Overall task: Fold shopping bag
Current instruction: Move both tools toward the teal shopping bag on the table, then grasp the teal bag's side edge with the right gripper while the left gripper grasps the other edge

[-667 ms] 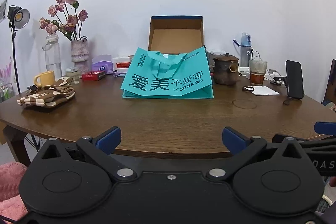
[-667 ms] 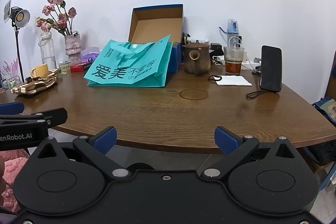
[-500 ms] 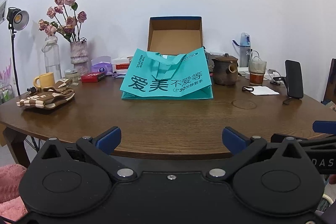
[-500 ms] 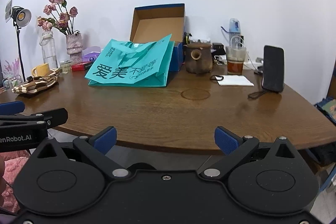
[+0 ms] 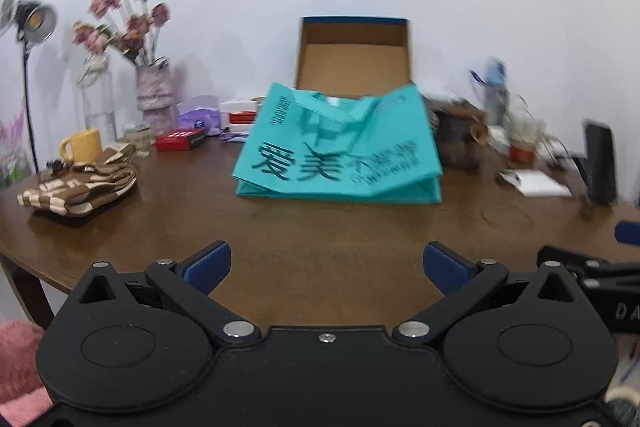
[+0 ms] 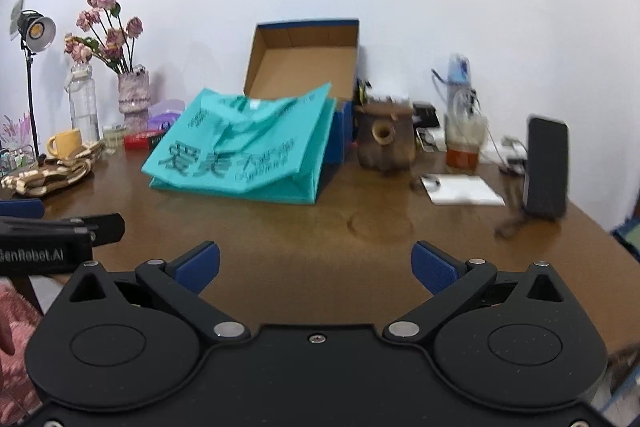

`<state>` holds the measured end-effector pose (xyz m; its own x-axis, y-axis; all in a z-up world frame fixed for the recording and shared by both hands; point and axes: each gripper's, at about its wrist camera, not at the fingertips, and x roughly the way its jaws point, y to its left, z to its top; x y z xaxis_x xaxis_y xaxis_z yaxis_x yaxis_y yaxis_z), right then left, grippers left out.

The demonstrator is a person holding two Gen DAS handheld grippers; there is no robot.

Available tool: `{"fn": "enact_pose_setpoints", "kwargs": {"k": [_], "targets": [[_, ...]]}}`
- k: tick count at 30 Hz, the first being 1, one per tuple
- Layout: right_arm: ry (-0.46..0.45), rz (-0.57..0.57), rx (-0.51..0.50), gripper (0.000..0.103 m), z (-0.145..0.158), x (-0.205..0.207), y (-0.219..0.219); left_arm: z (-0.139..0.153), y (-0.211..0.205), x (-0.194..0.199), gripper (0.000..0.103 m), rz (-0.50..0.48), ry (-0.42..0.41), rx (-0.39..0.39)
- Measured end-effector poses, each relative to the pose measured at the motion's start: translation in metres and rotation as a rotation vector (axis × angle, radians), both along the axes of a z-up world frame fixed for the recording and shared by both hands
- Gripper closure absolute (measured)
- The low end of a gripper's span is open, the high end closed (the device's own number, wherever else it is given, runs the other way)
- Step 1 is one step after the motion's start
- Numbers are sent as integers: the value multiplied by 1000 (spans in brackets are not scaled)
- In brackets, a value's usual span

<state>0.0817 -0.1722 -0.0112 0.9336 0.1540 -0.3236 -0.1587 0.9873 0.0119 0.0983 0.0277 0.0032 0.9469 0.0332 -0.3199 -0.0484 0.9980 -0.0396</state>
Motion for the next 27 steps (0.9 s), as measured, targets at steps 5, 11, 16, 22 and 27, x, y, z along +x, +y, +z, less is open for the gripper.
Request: {"fn": "enact_pose_setpoints", "kwargs": {"k": [5, 11, 16, 22, 27], "targets": [[35, 29, -1, 0, 9, 57, 7, 11, 22, 59, 0, -87, 39, -46], [86, 64, 30, 8, 15, 143, 14, 22, 48, 135, 0, 22, 48, -49], [156, 86, 84, 14, 14, 208, 18, 19, 77, 205, 4, 41, 134, -63], [338, 115, 213, 64, -5, 277, 20, -6, 103, 277, 47, 86, 307, -43], [418, 135, 285, 96, -17, 281, 17, -12, 105, 269, 81, 43, 337, -21]]}}
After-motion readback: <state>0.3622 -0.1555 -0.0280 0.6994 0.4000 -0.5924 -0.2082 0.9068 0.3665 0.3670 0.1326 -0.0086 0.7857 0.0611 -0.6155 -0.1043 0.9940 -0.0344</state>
